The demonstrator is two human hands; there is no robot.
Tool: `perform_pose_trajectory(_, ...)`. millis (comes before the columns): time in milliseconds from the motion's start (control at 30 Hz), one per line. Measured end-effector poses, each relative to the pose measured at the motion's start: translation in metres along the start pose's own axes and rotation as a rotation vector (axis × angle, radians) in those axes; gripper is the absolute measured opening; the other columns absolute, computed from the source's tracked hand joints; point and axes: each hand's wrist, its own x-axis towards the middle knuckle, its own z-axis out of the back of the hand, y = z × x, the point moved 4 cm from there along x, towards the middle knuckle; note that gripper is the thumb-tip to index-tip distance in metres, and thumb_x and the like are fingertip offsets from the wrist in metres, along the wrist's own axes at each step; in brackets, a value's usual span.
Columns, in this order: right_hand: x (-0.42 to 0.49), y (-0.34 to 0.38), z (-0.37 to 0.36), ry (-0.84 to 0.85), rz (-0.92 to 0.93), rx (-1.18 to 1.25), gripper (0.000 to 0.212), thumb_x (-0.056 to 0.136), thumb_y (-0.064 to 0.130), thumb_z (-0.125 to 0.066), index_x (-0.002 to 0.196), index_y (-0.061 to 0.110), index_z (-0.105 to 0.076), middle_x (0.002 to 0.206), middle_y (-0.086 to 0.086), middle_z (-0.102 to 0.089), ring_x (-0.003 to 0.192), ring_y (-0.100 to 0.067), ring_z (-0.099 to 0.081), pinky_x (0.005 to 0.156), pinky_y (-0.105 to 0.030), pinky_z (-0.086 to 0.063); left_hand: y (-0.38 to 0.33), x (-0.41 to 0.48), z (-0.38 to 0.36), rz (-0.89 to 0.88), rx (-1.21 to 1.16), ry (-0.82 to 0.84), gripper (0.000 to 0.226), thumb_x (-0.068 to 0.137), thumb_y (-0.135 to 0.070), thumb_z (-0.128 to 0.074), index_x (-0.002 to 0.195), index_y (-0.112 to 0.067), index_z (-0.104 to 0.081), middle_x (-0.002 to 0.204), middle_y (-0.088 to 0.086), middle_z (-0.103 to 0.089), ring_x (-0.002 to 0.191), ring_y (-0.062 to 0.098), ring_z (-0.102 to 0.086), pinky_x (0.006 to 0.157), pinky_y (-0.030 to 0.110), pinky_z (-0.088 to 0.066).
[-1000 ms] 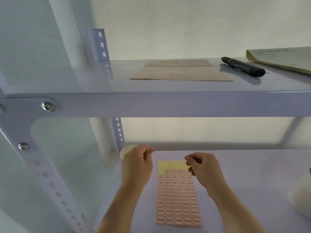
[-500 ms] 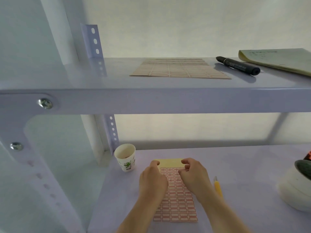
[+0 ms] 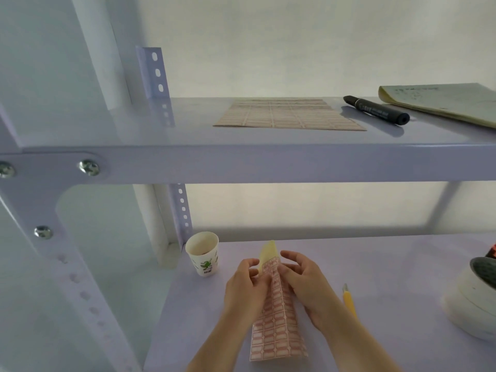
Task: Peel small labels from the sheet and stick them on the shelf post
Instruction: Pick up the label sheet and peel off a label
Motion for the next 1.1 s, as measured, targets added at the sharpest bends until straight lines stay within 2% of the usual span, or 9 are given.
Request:
perform_pose_trajectory(100,-0.004,0.004,-0.003,0.026,0.05,0.105,0.027,0.096,0.009,-0.06,0.12,0.019,-0.065,0.113,-0.008,-0.073,0.093,-0.026,-0.076,0.078,-0.046,-0.063,-0.002,-0.001,0.0,0.011,-0.116,-0.012,0.051,0.092,-0.034,-0.067,0.139,-0.027,-0.047,0.116,-0.011,-0.065,0.09,-0.004,-0.063,0.071,0.015,-0.052)
perform_pose_trajectory(200,-0.007,0.012,0.001,-0.024,0.109,0.149,0.029,0.092,0.001,-0.064,0.114,0.02,-0.068,0.112,-0.006,-0.071,0.092,-0.029,-0.075,0.074,-0.052,-0.063,0.004,0.0,0.004,0.139,-0.375,-0.026,0.072,0.085,-0.026,-0.077,0.147,-0.02,-0.041,0.113,-0.004,-0.069,0.093,0.015,-0.073,0.084,0.042,-0.062)
perform_pose_trajectory(300,-0.011,0.021,0.005,-0.078,0.159,0.174,0.031,0.087,-0.004,-0.067,0.109,0.017,-0.068,0.101,-0.006,-0.076,0.084,-0.03,-0.076,0.069,-0.051,-0.063,0.004,0.004,0.01,0.188,-0.648,-0.009,0.043,0.084,-0.009,-0.078,0.124,-0.008,-0.063,0.1,0.012,-0.08,0.087,0.033,-0.079,0.082,0.053,-0.063)
perform_pose_trajectory(400,-0.012,0.029,0.01,-0.14,0.197,0.153,0.031,0.085,-0.003,-0.071,0.108,0.017,-0.068,0.103,-0.006,-0.074,0.085,-0.03,-0.076,0.068,-0.047,-0.063,-0.002,0.003,0.02,0.16,-0.718,-0.019,0.017,0.09,-0.007,-0.072,0.106,-0.005,-0.073,0.095,0.014,-0.081,0.088,0.035,-0.078,0.083,0.051,-0.062)
perform_pose_trajectory(567,-0.014,0.048,0.015,-0.223,0.324,-0.055,0.019,0.088,0.008,-0.07,0.095,0.025,-0.071,0.087,-0.001,-0.077,0.083,-0.024,-0.074,0.071,-0.041,-0.064,-0.017,-0.001,0.037,0.073,-0.67,-0.071,0.016,0.096,-0.019,-0.066,0.096,-0.008,-0.077,0.092,0.011,-0.082,0.092,0.034,-0.077,0.086,0.049,-0.062)
perform_pose_trajectory(733,-0.032,0.075,-0.002,-0.437,0.742,-0.653,0.017,0.081,0.021,-0.08,0.096,0.027,-0.076,0.113,0.011,-0.056,0.1,-0.011,-0.052,0.084,-0.02,-0.045,-0.038,-0.008,0.045,0.009,-0.694,-0.069,0.02,0.097,-0.022,-0.063,0.091,-0.012,-0.079,0.088,0.009,-0.081,0.088,0.033,-0.077,0.084,0.046,-0.061)
perform_pose_trajectory(833,-0.044,0.088,-0.018,-0.478,0.915,-0.748,0.006,0.082,0.023,-0.076,0.088,0.022,-0.078,0.097,0.005,-0.065,0.087,-0.015,-0.054,0.074,-0.028,-0.048,-0.048,-0.012,0.046,-0.021,-0.706,-0.056,0.02,0.096,-0.024,-0.064,0.09,-0.012,-0.079,0.086,0.01,-0.08,0.084,0.031,-0.075,0.082,0.044,-0.06)
perform_pose_trajectory(1000,-0.052,0.093,-0.028,-0.387,0.925,-0.763,0.007,0.084,0.028,-0.068,0.084,0.023,-0.073,0.081,0.01,-0.07,0.077,-0.012,-0.06,0.067,-0.031,-0.055,-0.055,-0.015,0.048,-0.066,-0.711,-0.048,0.018,0.095,-0.022,-0.064,0.094,-0.012,-0.08,0.091,0.013,-0.08,0.089,0.035,-0.076,0.084,0.047,-0.062)
perform_pose_trajectory(1100,-0.053,0.093,-0.029,-0.392,0.87,-0.739,0.024,0.085,0.044,-0.06,0.085,0.024,-0.073,0.082,0.012,-0.071,0.079,-0.011,-0.062,0.069,-0.026,-0.053,-0.056,-0.016,0.048,-0.074,-0.727,-0.039,0.018,0.095,-0.02,-0.064,0.095,-0.012,-0.08,0.092,0.013,-0.081,0.087,0.032,-0.076,0.083,0.045,-0.062)
